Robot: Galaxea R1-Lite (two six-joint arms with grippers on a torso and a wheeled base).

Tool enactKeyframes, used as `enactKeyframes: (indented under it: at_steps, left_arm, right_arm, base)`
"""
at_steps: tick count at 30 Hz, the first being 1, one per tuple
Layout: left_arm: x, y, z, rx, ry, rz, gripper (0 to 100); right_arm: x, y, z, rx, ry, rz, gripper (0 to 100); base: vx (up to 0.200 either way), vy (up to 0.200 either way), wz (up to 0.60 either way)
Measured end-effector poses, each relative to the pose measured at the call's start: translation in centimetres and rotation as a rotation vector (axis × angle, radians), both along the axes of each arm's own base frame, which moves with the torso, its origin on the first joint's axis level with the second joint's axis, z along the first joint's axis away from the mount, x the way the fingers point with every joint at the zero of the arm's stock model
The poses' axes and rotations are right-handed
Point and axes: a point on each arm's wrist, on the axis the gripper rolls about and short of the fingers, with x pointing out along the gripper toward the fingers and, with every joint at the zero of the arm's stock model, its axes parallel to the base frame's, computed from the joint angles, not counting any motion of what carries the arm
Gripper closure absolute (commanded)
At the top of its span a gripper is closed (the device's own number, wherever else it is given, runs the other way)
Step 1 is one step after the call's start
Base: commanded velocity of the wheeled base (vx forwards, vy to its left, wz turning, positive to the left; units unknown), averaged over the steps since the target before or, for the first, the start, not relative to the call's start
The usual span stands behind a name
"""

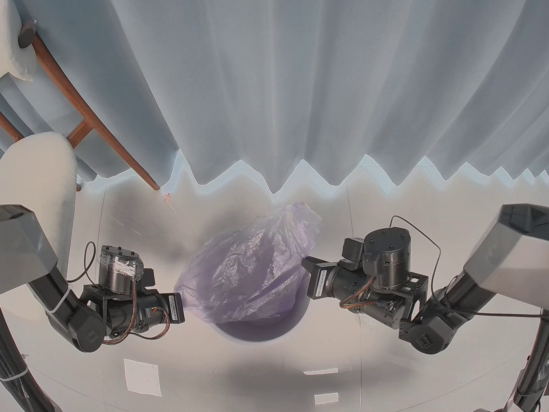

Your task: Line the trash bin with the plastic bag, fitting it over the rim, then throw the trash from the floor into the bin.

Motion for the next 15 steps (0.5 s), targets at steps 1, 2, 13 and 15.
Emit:
enactKeyframes:
  at_steps: [1, 2, 13, 15]
  left_arm:
    - [0.0, 0.1, 0.0, 0.002, 0.000, 0.005, 100]
    - [0.1, 0.1, -0.1, 0.005, 0.000, 0.009, 100]
    - [0.0, 0.7, -1.6, 0.109, 0.034, 0.057, 100]
    - [-0.1, 0.8, -1.9, 0.119, 0.043, 0.064, 100]
  right_arm:
    - [-0.3, -0.4, 0.0, -0.030, 0.025, 0.003, 100]
    - [-0.6, -0.7, 0.0, -0.055, 0.045, 0.007, 100]
    - [-4.5, -1.8, -1.4, -0.217, 0.166, 0.139, 100]
    - [-5.1, -1.6, -2.0, -0.237, 0.183, 0.160, 100]
  base:
    - [0.000, 0.000, 0.00]
    - [0.000, 0.000, 0.00]
    - [0.000, 0.000, 0.00]
    - [0.000, 0.000, 0.00]
